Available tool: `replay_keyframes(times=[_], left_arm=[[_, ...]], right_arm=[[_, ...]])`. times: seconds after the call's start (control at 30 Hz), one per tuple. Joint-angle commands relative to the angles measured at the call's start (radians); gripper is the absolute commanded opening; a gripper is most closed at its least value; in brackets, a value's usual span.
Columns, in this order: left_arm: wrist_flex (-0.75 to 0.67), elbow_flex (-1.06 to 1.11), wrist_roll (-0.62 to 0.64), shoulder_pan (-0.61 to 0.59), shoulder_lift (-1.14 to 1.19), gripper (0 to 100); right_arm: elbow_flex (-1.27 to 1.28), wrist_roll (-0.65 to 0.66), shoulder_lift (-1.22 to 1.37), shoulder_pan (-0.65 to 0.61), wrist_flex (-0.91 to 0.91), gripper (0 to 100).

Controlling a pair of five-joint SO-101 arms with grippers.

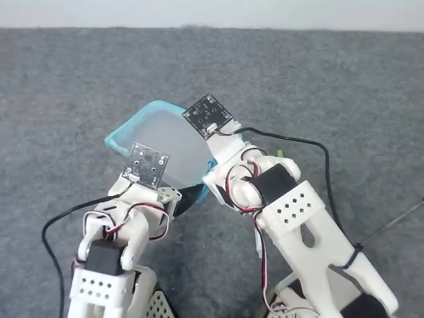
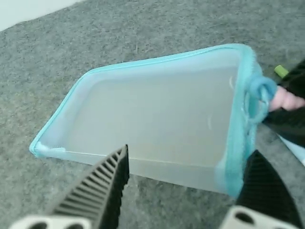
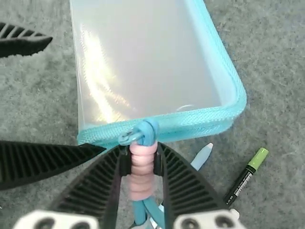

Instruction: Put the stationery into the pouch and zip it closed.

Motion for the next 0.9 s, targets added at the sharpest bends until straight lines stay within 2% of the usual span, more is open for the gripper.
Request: replay_keyframes(times=[0.0,0.13,0.33,0.67,0.87], left_arm=[[-0.031,-0.03,-0.037,0.006,0.011,36],[-0.12,0.033,-0.043,-0.005,0.011,36],[-0.127,0.058,-0.044,-0.005,0.017,36],[-0.127,0.067,-0.044,-0.008,0.018,36],[-0.189,0.067,-0.04,-0.153,0.02,36]], right_arm=[[-0.038,-0.028,-0.051,0.015,-0.027,0.6],[-0.04,-0.035,-0.054,0.013,-0.018,0.6],[-0.08,-0.035,-0.067,0.013,0.036,0.6],[-0.046,0.003,-0.229,0.019,0.097,0.6],[0.0,0.046,-0.242,0.018,0.14,0.6]])
